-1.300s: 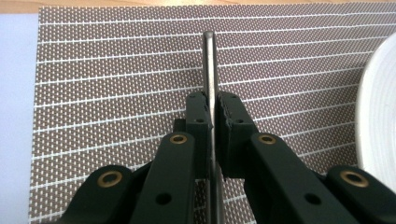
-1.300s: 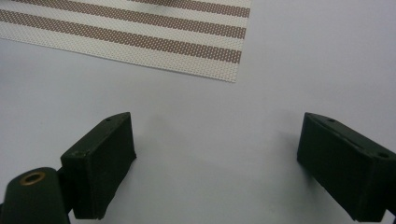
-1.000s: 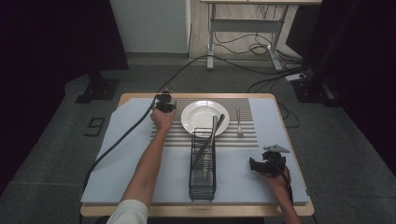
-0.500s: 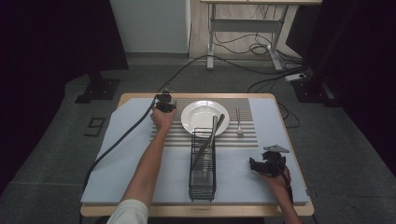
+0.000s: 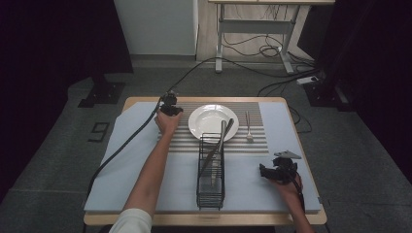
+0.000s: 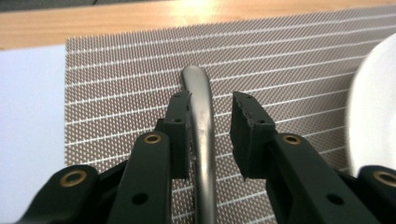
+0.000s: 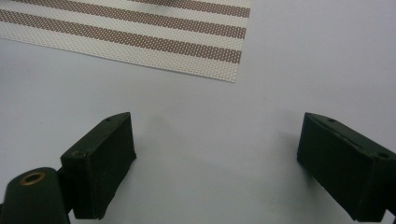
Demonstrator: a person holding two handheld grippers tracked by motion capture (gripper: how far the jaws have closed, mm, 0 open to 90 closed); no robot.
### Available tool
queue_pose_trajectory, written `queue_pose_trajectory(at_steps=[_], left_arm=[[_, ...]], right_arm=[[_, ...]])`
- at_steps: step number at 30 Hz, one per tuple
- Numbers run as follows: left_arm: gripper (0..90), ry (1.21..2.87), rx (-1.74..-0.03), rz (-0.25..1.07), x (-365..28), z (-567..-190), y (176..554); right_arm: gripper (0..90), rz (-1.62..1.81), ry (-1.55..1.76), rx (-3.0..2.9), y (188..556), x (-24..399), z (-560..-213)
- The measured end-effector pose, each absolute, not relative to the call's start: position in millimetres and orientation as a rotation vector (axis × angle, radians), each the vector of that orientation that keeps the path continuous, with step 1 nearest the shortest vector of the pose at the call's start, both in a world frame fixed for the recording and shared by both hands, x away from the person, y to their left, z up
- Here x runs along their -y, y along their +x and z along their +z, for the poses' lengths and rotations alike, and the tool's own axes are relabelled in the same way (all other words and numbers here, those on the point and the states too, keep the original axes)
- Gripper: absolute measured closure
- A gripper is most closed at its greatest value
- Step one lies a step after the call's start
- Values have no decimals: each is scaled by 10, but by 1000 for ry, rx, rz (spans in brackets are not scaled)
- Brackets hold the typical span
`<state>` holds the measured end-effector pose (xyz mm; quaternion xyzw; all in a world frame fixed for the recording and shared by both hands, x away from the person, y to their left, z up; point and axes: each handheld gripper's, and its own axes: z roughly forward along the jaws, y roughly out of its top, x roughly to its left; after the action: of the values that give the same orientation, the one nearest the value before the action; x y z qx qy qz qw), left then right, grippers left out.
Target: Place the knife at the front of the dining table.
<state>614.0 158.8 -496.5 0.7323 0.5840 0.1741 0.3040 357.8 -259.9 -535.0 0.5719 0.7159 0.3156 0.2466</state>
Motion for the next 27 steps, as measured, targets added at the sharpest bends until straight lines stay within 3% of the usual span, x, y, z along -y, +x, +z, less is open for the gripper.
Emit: queue_pose_trajectory(at_steps=[19, 27], left_arm=[[509, 1957, -1462, 409, -1847, -4865, 5630], [478, 1959, -1438, 404, -1982, -4874, 5374]], right_arm=[[108, 860, 1559, -1952, 3577, 2599, -5350], [108, 859, 1558, -1952, 3576, 2598, -5351]])
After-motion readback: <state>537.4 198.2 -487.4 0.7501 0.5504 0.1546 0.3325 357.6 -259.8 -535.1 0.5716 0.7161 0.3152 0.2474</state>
